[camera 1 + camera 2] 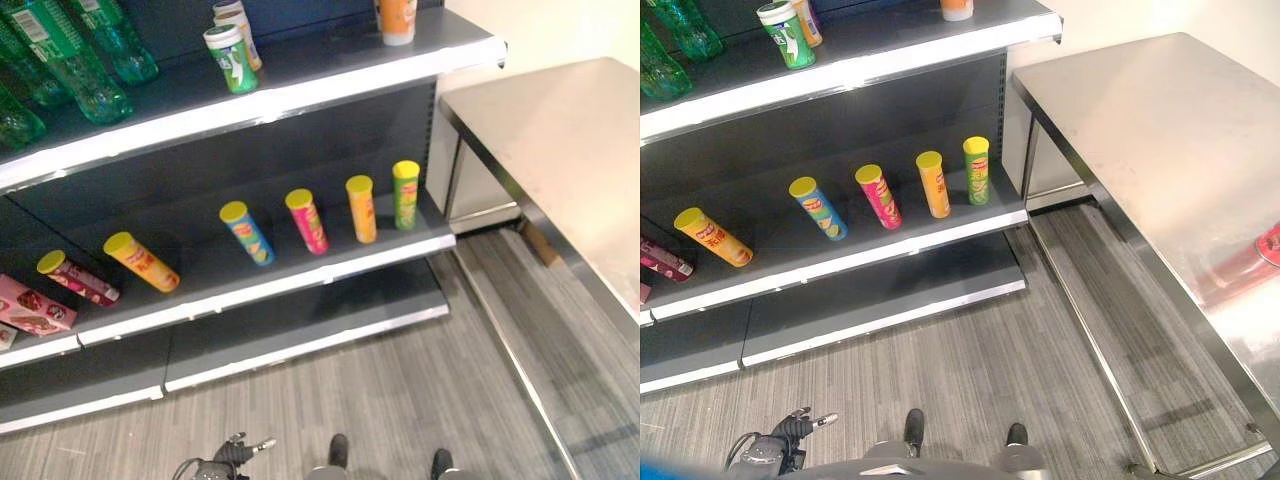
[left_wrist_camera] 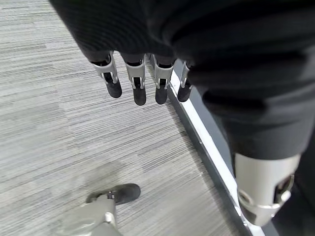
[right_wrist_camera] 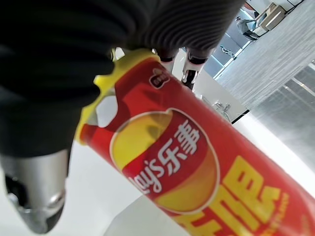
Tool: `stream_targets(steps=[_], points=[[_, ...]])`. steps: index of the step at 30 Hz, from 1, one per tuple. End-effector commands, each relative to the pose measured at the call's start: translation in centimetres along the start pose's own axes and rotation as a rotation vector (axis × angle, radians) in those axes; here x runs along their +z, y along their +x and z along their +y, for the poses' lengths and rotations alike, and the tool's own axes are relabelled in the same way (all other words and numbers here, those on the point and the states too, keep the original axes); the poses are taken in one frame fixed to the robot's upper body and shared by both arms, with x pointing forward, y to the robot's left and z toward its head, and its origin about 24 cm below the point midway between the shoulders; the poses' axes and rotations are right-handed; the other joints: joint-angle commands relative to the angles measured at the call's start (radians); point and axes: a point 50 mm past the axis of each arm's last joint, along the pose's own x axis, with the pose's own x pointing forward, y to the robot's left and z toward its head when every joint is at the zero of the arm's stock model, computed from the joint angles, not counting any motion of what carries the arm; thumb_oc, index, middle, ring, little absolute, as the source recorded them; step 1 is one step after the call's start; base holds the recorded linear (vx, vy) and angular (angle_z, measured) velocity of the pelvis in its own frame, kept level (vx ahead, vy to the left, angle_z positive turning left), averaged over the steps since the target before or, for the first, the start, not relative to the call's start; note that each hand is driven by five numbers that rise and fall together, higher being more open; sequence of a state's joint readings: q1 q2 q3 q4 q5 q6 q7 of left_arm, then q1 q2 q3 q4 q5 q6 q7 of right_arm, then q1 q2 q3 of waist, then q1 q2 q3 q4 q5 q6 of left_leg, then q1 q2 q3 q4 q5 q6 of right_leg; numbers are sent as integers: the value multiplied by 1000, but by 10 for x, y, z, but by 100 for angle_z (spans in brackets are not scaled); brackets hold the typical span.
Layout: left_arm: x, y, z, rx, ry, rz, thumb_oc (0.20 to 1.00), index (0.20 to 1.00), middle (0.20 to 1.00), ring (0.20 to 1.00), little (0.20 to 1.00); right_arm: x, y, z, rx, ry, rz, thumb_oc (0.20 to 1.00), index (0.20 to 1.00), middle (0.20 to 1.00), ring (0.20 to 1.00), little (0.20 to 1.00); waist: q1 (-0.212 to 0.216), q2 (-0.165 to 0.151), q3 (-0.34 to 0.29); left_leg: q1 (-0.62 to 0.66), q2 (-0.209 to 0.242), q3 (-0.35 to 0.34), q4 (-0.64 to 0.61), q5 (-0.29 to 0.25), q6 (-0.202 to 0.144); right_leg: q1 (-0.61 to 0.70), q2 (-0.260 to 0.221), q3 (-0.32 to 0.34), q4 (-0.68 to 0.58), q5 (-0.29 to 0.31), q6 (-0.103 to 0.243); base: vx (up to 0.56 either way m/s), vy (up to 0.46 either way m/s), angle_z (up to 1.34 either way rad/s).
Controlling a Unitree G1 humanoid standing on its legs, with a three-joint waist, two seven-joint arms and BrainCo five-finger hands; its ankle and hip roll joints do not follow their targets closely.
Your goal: Put the goods on the table back onto the shelves and tidy them up.
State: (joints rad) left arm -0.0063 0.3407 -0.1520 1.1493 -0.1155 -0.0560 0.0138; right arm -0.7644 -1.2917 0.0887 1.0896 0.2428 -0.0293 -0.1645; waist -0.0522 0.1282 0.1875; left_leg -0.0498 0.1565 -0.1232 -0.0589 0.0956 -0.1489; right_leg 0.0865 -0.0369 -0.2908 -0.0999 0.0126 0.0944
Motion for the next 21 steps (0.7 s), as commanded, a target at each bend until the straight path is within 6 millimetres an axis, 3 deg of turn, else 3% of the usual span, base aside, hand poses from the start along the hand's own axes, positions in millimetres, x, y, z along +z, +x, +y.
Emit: stream_targets(steps=[1,2,3,15,18,20,21], points=[[22,0,45,100,22,-65,1000,1000,1000,1000,1000,22,2,-5,3,-49,-98,1000,1000,1000,1000,1000,-4,-130,-22,78,10,99,-28,-22,-68,12,-5,74,21,-136,-17,0,0,0],[22,0,45,99,22,-65,1000,1000,1000,1000,1000,22,2,-5,3,-48,-98,768,768,768,768,768,-4,-130,-23,77,9,98,-28,-22,-68,11,-5,74,22,-136,-17,0,0,0],[22,0,44,99,21,-65,1000,1000,1000,1000,1000,18,2,-4,9,-56,-78,200,200,200,200,200,-3,-129,-23,78,9,97,-28,-21,-68,13,-3,75,22,-137,-20,0,0,0],[18,0,43,104,2,-52,1000,1000,1000,1000,1000,20,1,4,34,-91,-94,200,200,200,200,200,-16,-138,-25,104,21,116,-28,-29,-69,32,5,84,21,-140,-25,-1,2,0],[22,1,46,119,-15,-59,1000,1000,1000,1000,1000,40,-3,6,33,-65,-204,200,200,200,200,200,-26,-145,-27,116,29,122,-28,-25,-70,37,10,95,20,-142,-27,-6,-1,-1],[27,1,50,138,-33,-70,1000,1000,1000,1000,1000,66,-11,9,36,-11,-345,200,200,200,200,200,-32,-151,-31,128,38,127,-28,-18,-72,40,17,110,22,-145,-29,-15,-26,-13],[27,1,50,138,-32,-70,1000,1000,1000,1000,1000,65,-11,8,35,-11,-343,200,200,200,200,200,-31,-152,-31,128,38,127,-28,-18,-72,40,18,110,22,-145,-29,-18,-29,-24]])
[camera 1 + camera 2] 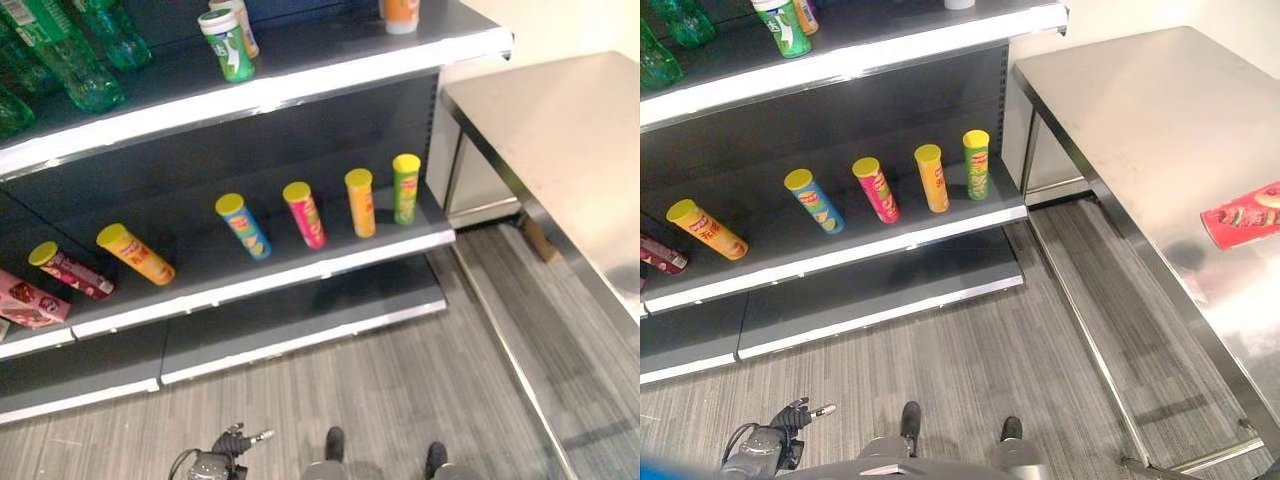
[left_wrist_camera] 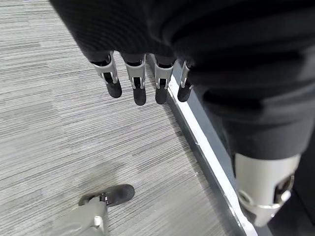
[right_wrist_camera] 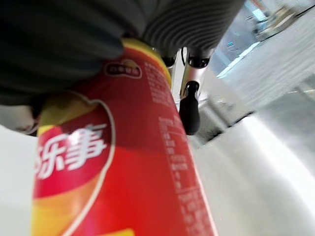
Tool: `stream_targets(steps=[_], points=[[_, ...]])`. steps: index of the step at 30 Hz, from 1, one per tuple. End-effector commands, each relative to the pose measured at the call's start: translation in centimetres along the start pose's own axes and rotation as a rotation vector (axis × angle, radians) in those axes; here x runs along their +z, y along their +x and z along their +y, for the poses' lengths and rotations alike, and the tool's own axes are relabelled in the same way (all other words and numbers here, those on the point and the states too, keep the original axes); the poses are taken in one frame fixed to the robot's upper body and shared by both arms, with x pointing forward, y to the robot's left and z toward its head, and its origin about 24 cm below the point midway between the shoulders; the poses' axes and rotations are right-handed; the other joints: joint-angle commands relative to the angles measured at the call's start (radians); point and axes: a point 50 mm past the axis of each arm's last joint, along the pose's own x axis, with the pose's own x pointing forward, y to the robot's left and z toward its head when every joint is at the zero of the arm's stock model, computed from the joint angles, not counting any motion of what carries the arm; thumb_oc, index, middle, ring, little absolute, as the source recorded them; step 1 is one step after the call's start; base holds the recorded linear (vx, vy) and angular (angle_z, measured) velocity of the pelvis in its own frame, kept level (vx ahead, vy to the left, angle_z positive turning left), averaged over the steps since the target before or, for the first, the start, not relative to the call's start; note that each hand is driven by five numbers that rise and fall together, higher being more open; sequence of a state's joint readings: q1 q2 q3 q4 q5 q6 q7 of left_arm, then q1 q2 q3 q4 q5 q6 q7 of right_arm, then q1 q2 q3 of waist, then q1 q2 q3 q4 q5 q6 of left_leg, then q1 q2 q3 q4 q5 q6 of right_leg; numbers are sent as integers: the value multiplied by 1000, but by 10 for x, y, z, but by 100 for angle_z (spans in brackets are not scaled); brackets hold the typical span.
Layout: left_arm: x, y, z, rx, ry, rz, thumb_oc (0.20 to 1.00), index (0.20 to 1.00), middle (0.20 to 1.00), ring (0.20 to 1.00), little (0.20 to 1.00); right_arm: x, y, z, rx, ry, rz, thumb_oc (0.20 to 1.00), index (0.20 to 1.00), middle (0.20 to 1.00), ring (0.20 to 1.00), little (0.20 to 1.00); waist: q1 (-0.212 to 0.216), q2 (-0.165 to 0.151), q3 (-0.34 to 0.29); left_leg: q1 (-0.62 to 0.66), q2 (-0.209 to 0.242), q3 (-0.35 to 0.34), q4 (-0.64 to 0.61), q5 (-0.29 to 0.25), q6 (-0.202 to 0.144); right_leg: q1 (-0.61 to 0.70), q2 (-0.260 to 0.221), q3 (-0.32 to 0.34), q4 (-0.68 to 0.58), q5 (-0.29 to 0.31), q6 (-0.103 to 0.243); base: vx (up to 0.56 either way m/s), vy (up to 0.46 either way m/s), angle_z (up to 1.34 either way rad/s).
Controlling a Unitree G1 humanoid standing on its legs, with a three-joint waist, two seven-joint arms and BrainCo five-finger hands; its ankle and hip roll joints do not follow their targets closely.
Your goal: Put the goods on the table back onto the shelves and tidy them up.
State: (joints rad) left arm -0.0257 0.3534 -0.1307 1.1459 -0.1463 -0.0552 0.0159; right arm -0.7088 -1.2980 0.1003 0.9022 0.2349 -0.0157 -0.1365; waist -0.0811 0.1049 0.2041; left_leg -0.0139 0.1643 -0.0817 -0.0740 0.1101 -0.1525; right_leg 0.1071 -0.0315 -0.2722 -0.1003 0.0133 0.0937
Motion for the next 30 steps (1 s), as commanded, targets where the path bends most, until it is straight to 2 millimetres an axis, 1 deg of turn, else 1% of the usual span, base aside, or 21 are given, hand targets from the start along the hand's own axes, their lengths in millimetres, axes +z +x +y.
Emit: stream_targets(steps=[1,2,3,4,5,6,7,8,10,13,15,16,17,18,19,20,22,25,27,28,30], points=[[20,1,43,120,2,-52,1000,1000,1000,1000,1000,49,-4,-8,-65,30,-264,200,200,200,200,200,-3,-131,-48,96,34,87,-13,-28,-69,21,15,97,23,-146,-30,-20,-25,-22],[21,1,43,125,-13,-54,1000,1000,1000,1000,1000,60,-7,-6,-60,46,-318,200,200,200,200,200,-5,-133,-48,97,37,88,-8,-25,-69,21,17,102,24,-147,-30,-20,-25,-16],[21,1,43,125,-12,-54,1000,1000,1000,1000,1000,59,-8,-6,-61,46,-317,200,200,200,200,200,-3,-134,-48,97,37,88,-8,-25,-69,21,18,102,24,-147,-30,-22,-24,-10],[23,1,44,130,-20,-60,1000,1000,1000,1000,1000,67,-11,-5,-59,52,-361,200,200,200,200,200,-3,-136,-47,97,39,88,-4,-22,-69,22,19,103,24,-148,-31,-35,-50,-8],[25,1,44,138,-43,-73,1000,1000,1000,1000,1000,86,-20,-6,-63,76,-469,200,200,200,200,200,0,-142,-44,90,47,83,8,-6,-71,22,23,106,24,-150,-34,-59,-63,-6],[28,1,42,135,-54,-84,1000,1000,1000,1000,1000,94,-24,-7,-70,78,-518,200,200,200,200,200,3,-145,-39,79,47,71,15,0,-72,20,23,105,25,-152,-34,-77,-60,-2],[29,2,40,131,-75,-89,1000,1000,1000,1000,1000,102,-31,-6,-63,68,-574,200,200,200,200,200,2,-147,-34,68,43,59,14,-6,-69,15,23,104,29,-153,-35,-80,-9,1],[29,2,36,127,-101,-93,1000,1000,1000,1000,1000,112,-43,-5,-52,53,-651,200,200,200,200,200,0,-150,-32,54,41,62,16,-19,-62,13,19,95,31,-156,-33,-74,25,8],[25,2,32,114,-117,-88,1000,1000,1000,1000,1000,116,-52,-5,-48,37,-705,200,200,200,200,200,2,-154,-28,34,48,92,31,-24,-56,9,7,85,36,-157,-30,-74,82,27],[23,2,26,98,-122,-88,1000,1000,1000,1000,1000,120,-63,0,-15,8,-759,200,200,200,200,200,1,-160,-24,31,85,142,58,-30,-55,-6,-13,69,44,-153,-23,-65,138,27],[25,2,25,99,-135,-96,1000,1000,1000,1000,1000,121,-69,1,-1,-5,-784,200,200,200,200,200,-6,-164,-20,35,131,172,71,-16,-59,-19,-39,49,44,-142,-11,-74,217,3],[25,2,24,98,-139,-102,1000,1000,1000,1000,1000,120,-72,1,4,-14,-792,200,200,200,200,200,-9,-164,-19,33,157,186,73,0,-62,-25,-51,37,43,-136,-4,-68,247,18],[25,2,23,96,-140,-102,1000,1000,1000,1000,1000,118,-75,0,5,-28,-794,200,200,200,200,200,-13,-161,-21,32,173,195,71,15,-67,-28,-60,28,40,-132,2,-21,360,59],[23,2,22,95,-137,-100,1000,1000,1000,1000,1000,114,-79,-2,5,-52,-795,200,200,200,200,200,-18,-148,-31,38,191,201,55,23,-84,-27,-74,14,29,-121,20,48,382,66],[21,1,22,94,-133,-94,1000,1000,1000,1000,1000,114,-81,-1,17,-65,-800,200,200,200,200,200,-19,-141,-39,39,186,192,52,11,-87,-23,-83,17,29,-116,28,103,429,68],[20,1,21,91,-123,-89,1000,1000,1000,1000,1000,110,-83,-1,18,-78,-794,200,200,200,200,200,-21,-140,-46,38,176,193,54,-17,-84,-14,-101,13,26,-109,39,111,327,41],[21,2,19,86,-106,-87,1000,1000,1000,1000,1000,107,-85,4,34,-88,-789,200,200,200,200,200,-18,-140,-51,35,154,205,61,-63,-71,-6,-133,13,28,-97,53,65,363,35],[28,4,16,78,-64,-98,1000,1000,1000,1000,1000,101,-89,17,65,-94,-778,200,200,200,200,200,-13,-153,-53,33,87,216,61,-119,-36,-15,-207,13,41,-50,93,5,416,54],[34,4,19,89,-39,-112,1000,1000,1000,1000,1000,101,-92,26,80,-96,-780,200,200,200,200,200,-8,-171,-56,27,36,227,51,-141,-5,-49,-258,24,56,-6,121,-35,413,24],[35,4,21,96,-19,-116,1000,1000,1000,1000,1000,100,-93,28,80,-93,-783,200,200,200,200,200,-7,-174,-54,21,17,233,49,-147,6,-61,-279,26,63,14,134,-51,368,9],[38,4,24,107,-1,-124,1000,1000,1000,1000,1000,99,-96,32,81,-73,-781,200,200,200,200,200,-4,-182,-50,10,-25,241,41,-152,29,-98,-317,40,92,53,148,-64,350,1]])
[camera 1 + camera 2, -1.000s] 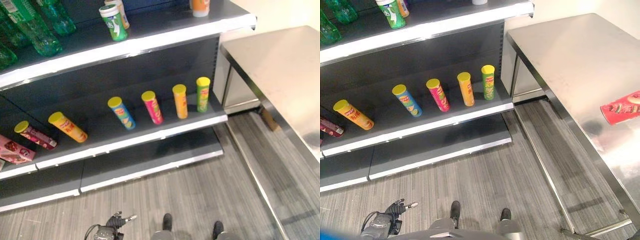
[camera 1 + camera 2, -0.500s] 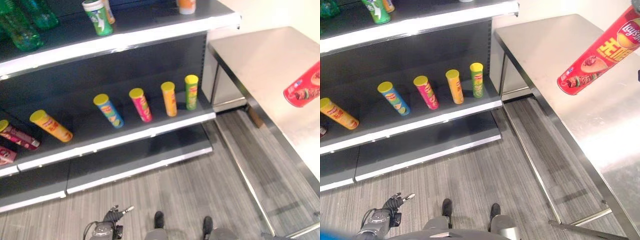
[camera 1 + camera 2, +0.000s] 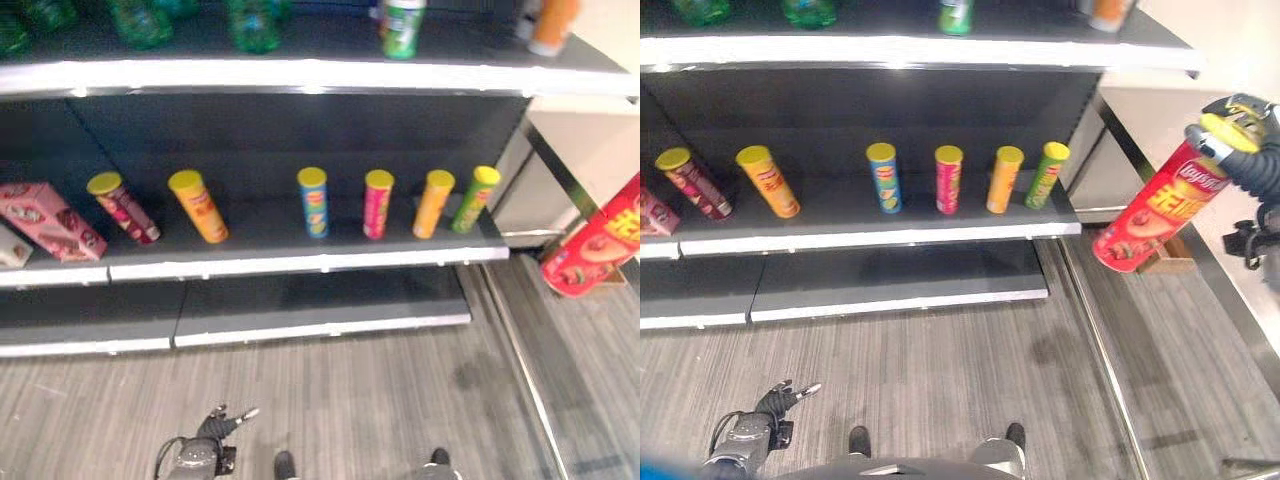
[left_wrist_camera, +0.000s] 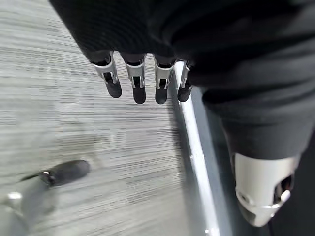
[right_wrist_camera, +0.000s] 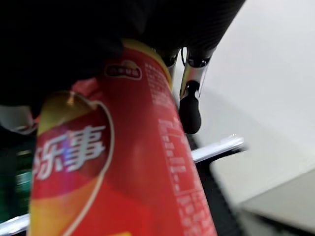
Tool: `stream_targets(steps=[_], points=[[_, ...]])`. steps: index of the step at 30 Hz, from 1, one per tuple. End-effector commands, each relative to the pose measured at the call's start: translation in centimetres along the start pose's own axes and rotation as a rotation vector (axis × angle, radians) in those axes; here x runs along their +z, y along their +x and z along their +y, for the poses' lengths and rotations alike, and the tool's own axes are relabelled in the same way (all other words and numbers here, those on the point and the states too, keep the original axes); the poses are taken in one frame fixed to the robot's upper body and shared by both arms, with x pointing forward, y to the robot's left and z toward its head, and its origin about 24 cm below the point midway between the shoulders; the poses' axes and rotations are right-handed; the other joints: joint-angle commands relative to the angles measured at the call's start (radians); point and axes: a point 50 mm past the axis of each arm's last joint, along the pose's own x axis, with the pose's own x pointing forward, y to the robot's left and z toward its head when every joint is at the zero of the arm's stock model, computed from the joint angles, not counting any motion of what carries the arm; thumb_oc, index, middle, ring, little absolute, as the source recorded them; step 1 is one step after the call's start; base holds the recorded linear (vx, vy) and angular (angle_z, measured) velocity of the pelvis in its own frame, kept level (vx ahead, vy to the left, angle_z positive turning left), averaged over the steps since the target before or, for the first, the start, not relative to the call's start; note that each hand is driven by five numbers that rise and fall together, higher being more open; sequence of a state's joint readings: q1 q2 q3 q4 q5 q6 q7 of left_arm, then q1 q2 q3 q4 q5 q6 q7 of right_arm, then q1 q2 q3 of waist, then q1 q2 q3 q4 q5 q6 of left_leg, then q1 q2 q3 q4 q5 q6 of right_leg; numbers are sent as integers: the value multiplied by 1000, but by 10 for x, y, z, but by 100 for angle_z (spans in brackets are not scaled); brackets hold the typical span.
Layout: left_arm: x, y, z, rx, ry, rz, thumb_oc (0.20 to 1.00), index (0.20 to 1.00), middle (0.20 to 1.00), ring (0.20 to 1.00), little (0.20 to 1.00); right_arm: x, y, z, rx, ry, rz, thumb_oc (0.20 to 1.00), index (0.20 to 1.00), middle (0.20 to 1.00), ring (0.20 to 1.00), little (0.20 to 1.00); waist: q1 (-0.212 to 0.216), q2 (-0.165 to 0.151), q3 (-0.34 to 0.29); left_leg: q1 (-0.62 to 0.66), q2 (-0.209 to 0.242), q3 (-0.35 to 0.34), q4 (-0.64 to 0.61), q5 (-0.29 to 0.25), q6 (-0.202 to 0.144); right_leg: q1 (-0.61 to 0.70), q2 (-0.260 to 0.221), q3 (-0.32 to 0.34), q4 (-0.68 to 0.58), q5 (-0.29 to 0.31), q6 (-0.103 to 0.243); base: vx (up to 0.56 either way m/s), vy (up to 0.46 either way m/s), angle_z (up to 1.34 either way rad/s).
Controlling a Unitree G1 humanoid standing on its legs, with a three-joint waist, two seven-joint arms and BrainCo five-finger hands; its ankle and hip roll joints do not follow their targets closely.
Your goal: Put the goods on the table back onto the shelves and tidy them up.
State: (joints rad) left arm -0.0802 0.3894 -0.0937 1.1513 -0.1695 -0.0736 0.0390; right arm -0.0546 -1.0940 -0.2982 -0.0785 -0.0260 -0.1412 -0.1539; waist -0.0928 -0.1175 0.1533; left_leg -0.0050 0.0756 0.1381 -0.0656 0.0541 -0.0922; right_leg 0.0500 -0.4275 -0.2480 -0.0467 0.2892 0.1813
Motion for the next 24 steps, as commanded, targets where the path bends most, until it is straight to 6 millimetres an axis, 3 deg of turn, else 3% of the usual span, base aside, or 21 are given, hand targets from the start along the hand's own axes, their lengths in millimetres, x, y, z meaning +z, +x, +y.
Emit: stream_targets(steps=[1,2,3,4,5,7,8,9,11,12,14,15,16,19,20,21,22,23,24], points=[[16,2,6,37,44,-61,1000,1000,1000,1000,1000,18,22,-32,-133,-80,-89,200,200,200,200,200,8,43,5,1,51,21,24,-97,-22,-49,69,17,51,-215,58,-55,379,5],[18,2,12,49,67,-65,1000,1000,1000,1000,1000,21,19,-25,-104,-80,-99,200,200,200,200,200,3,43,13,7,31,16,12,-103,-6,-71,85,60,101,-235,41,-40,260,5],[18,2,12,49,67,-66,1000,1000,1000,1000,1000,21,19,-25,-105,-80,-99,200,200,200,200,200,4,42,11,3,30,17,12,-99,-6,-76,84,61,102,-233,40,-2,219,13],[18,2,12,46,79,-69,1000,1000,1000,1000,1000,22,17,-22,-82,-75,-105,200,200,200,200,200,-6,43,15,12,21,7,-1,-97,1,-94,126,114,128,-257,28,-3,72,26],[18,2,12,46,80,-69,1000,1000,1000,1000,1000,22,17,-22,-83,-75,-105,200,200,200,200,200,-5,43,14,10,21,8,-2,-94,2,-99,126,116,130,-256,27,15,150,25],[19,2,11,37,93,-77,1000,1000,1000,1000,1000,31,15,-13,-42,-18,-150,200,200,200,200,200,-16,46,18,16,-7,-10,-13,-90,21,-111,236,209,132,-329,6,44,169,17],[19,1,11,37,93,-77,1000,1000,1000,1000,1000,31,15,-13,-41,-18,-150,200,200,200,200,200,-16,47,20,19,-5,-10,-12,-92,20,-109,237,209,134,-331,5,83,126,18],[19,2,5,16,111,-79,1000,1000,1000,1000,1000,41,14,-5,-2,7,-200,200,200,200,200,200,-21,44,25,25,-20,-22,-16,-95,29,-122,299,238,117,-344,-15,63,47,18],[20,2,-3,-6,121,-80,1000,1000,1000,1000,1000,49,15,1,28,39,-239,200,200,200,200,200,-25,40,36,29,-39,-40,-17,-101,35,-148,357,266,93,-337,-27,67,42,20],[20,2,-3,-5,120,-80,1000,1000,1000,1000,1000,49,15,2,28,39,-240,200,200,200,200,200,-26,41,37,31,-38,-40,-16,-103,35,-145,358,265,91,-337,-28,84,24,18],[26,3,-17,-38,115,-104,1000,1000,1000,1000,1000,58,16,13,67,59,-279,200,200,200,200,200,-36,41,65,49,-67,-83,-17,-111,45,-219,423,290,58,-293,-28,165,-15,14],[34,3,-27,-65,122,-133,1000,1000,1000,1000,1000,69,16,25,134,24,-331,200,200,200,200,200,-30,33,80,58,-98,-146,8,-134,46,-226,423,307,32,-272,-44,213,-127,54],[34,3,-25,-57,114,-133,1000,1000,1000,1000,1000,70,17,28,147,10,-335,200,200,200,200,200,-28,31,78,59,-96,-152,19,-145,41,-213,420,298,27,-267,-52,251,-274,120],[33,1,-28,-65,98,-144,1000,1000,1000,1000,1000,81,18,36,198,0,-387,200,200,200,200,200,-15,26,74,29,-53,-151,163,-206,6,-165,410,234,15,-283,-73,155,-269,166],[32,1,-30,-68,80,-137,1000,1000,1000,1000,1000,88,20,44,234,23,-413,200,200,200,200,200,3,25,92,-12,-43,-154,292,-213,-10,-122,413,210,13,-305,-92,121,-172,104],[32,1,-30,-67,77,-137,1000,1000,1000,1000,1000,88,21,45,235,24,-415,200,200,200,200,200,0,26,94,-16,-42,-156,302,-218,-10,-121,414,208,12,-305,-92,72,-101,79],[32,1,-30,-67,77,-137,1000,1000,1000,1000,1000,88,21,45,235,24,-416,200,200,200,200,200,-2,26,94,-17,-42,-157,305,-219,-10,-120,414,207,12,-305,-92,16,-75,67],[32,0,-28,-55,27,-137,1000,1000,1000,1000,1000,93,23,52,268,38,-432,200,200,200,200,200,29,25,126,-91,-51,-185,459,-167,-20,-81,413,197,6,-323,-114,25,-101,41],[31,0,-27,-53,14,-135,1000,1000,1000,1000,1000,93,25,54,278,39,-427,200,200,200,200,200,31,27,135,-126,-50,-196,512,-151,-21,-67,413,185,1,-330,-117,60,-125,18]])
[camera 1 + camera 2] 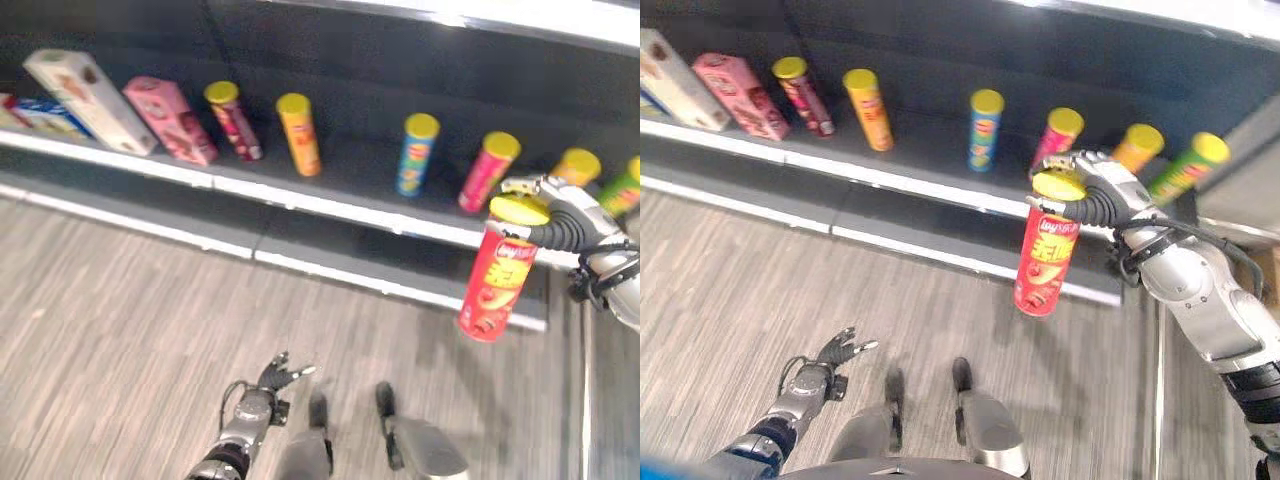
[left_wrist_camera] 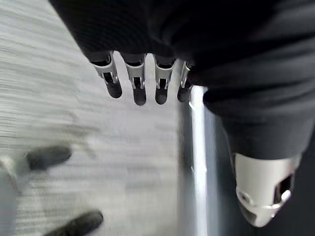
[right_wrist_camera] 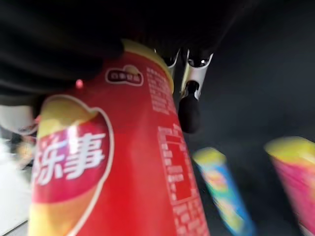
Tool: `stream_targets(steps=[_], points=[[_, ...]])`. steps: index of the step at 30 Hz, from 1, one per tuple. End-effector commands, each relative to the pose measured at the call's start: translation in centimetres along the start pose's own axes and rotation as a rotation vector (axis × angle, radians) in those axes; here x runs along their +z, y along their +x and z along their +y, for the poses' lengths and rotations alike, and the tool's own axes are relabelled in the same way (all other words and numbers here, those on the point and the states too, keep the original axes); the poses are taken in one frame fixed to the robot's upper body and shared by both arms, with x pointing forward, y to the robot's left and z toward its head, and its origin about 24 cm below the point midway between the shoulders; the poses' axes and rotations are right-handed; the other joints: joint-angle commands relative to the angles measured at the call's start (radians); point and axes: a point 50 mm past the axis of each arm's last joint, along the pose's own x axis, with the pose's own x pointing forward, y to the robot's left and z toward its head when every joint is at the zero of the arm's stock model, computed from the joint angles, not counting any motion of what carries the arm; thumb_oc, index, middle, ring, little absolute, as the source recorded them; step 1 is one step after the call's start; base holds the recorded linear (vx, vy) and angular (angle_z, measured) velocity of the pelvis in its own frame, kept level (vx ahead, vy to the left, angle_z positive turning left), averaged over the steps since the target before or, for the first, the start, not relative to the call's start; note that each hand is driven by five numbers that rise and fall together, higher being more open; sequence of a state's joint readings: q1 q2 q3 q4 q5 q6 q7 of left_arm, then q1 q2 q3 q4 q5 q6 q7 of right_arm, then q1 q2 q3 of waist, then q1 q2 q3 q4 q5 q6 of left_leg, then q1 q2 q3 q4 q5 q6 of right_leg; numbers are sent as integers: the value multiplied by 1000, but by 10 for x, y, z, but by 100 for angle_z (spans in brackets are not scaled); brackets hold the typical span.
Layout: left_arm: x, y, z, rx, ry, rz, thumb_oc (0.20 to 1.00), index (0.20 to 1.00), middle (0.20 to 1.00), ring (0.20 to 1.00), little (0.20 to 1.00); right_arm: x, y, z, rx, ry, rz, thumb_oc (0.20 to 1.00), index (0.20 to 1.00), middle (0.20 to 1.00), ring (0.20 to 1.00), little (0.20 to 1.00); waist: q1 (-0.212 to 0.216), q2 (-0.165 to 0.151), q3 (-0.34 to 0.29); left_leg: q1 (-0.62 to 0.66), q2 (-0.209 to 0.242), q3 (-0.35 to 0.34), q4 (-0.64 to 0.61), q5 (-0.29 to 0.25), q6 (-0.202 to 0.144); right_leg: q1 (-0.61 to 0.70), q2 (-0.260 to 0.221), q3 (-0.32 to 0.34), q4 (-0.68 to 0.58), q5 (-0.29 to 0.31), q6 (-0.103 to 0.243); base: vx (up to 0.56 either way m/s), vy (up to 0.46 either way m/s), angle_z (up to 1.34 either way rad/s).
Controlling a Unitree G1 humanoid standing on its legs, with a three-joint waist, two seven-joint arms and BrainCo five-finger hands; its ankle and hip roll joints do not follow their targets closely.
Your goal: Put the goods on the table back onto the shelves and tidy them up.
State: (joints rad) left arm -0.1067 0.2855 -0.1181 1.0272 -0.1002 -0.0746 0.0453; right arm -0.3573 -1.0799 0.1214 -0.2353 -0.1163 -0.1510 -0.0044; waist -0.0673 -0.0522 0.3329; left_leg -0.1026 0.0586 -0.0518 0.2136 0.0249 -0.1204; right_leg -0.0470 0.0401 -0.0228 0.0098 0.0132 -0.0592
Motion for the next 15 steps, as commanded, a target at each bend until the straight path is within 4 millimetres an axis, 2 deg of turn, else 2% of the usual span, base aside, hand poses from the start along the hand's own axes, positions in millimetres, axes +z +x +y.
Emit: stream_targets(steps=[1,4,6,8,9,10,12,13,15], points=[[-8,-4,22,63,-15,14,1000,1000,1000,1000,1000,3,2,-9,-22,-6,-28,200,200,200,200,200,10,-38,-38,-57,-21,-2,239,-100,7,42,-54,-49,-61,-64,120,88,-56,2],[-16,-5,18,50,-12,45,1000,1000,1000,1000,1000,-2,2,-6,5,-16,-2,200,200,200,200,200,25,-41,-44,-82,21,11,106,-101,10,68,-67,-62,-75,-86,131,204,20,37],[-24,-8,20,57,-6,67,1000,1000,1000,1000,1000,-3,2,-4,7,-21,0,200,200,200,200,200,39,-28,-52,-111,60,2,-45,-19,-6,79,-70,-67,-83,-104,139,245,102,17],[-27,-9,24,68,-6,77,1000,1000,1000,1000,1000,-10,-1,-3,-8,-30,36,200,200,200,200,200,58,-18,-61,-149,74,14,-191,59,-29,109,-71,-66,-94,-136,142,318,130,2],[-31,-10,26,75,2,89,1000,1000,1000,1000,1000,-15,-4,0,-17,-30,62,200,200,200,200,200,68,-13,-63,-179,75,29,-233,78,-40,134,-73,-67,-97,-157,148,343,142,10],[-35,-12,26,73,1,101,1000,1000,1000,1000,1000,-16,-6,2,-7,-30,69,200,200,200,200,200,70,-8,-72,-155,77,33,-286,82,-42,142,-73,-63,-97,-164,152,332,171,4],[-39,-13,24,73,7,116,1000,1000,1000,1000,1000,-17,-9,6,-4,-28,84,200,200,200,200,200,70,-1,-80,-134,81,31,-298,96,-50,152,-72,-54,-97,-165,156,244,187,-23],[-41,-13,24,72,17,125,1000,1000,1000,1000,1000,-18,-9,10,-2,-26,98,200,200,200,200,200,64,19,-93,-109,71,40,-299,118,-50,171,-94,-49,-96,-164,170,321,308,-65],[-36,-12,23,73,52,110,1000,1000,1000,1000,1000,-14,-4,20,-3,-1,84,200,200,200,200,200,66,18,-102,-74,42,65,-287,93,-21,167,-149,-15,-59,-165,193,385,435,-51]])
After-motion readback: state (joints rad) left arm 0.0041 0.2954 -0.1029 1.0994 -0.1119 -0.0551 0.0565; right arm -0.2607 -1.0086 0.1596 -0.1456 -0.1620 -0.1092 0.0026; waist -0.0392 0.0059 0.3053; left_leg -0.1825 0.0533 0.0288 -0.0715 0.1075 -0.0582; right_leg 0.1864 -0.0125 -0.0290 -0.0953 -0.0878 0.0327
